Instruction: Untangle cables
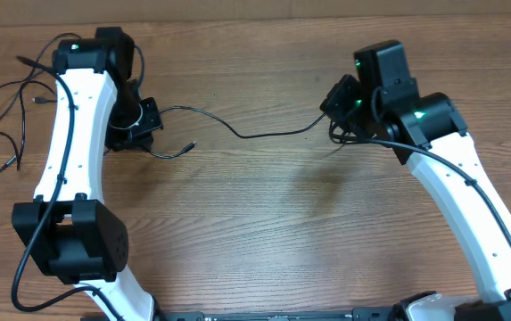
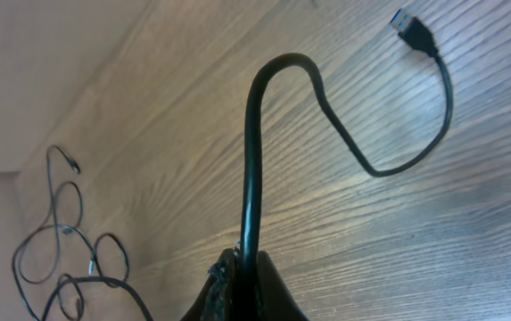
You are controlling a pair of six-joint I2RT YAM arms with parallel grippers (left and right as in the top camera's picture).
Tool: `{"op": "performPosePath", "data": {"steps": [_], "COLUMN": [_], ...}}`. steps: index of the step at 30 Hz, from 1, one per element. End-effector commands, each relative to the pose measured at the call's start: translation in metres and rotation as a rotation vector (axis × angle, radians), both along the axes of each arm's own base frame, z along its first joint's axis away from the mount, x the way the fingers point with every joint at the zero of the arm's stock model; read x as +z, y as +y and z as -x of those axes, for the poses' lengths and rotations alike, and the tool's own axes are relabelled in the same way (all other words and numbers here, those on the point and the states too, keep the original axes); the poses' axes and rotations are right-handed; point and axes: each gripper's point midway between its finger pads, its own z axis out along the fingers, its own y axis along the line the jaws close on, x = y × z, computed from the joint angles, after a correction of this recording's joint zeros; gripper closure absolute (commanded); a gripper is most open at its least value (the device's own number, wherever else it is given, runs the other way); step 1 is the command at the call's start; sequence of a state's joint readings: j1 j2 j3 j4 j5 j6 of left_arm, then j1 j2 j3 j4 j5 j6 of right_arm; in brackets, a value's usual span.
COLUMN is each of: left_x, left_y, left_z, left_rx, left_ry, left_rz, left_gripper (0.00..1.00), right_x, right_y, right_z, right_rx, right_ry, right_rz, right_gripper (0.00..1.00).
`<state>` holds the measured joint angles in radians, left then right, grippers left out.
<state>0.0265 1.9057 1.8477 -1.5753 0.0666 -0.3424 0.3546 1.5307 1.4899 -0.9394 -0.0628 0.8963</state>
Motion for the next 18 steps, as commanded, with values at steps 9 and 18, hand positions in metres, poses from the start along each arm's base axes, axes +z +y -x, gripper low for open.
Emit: {"op": "performPosePath", "data": {"steps": [9, 18], "left_x": [0.0, 0.018], "left_y": [0.011, -0.061], "left_z": [0.0, -0.01], "left_rx": [-0.031, -0.276], "left_ry": [-0.005, -0.128], "left_rz": [-0.018, 0.405], "left_gripper": [0.05, 0.0], "right_x": [-0.025, -0.019], "right_y": [0.014, 0.036], "right_z": [0.0, 0.003], "right_rx": [0.036, 0.097], "right_ry": [0.058, 0.041], "right_rz": [0.041, -0.017], "right_gripper": [0.96, 0.96]}}
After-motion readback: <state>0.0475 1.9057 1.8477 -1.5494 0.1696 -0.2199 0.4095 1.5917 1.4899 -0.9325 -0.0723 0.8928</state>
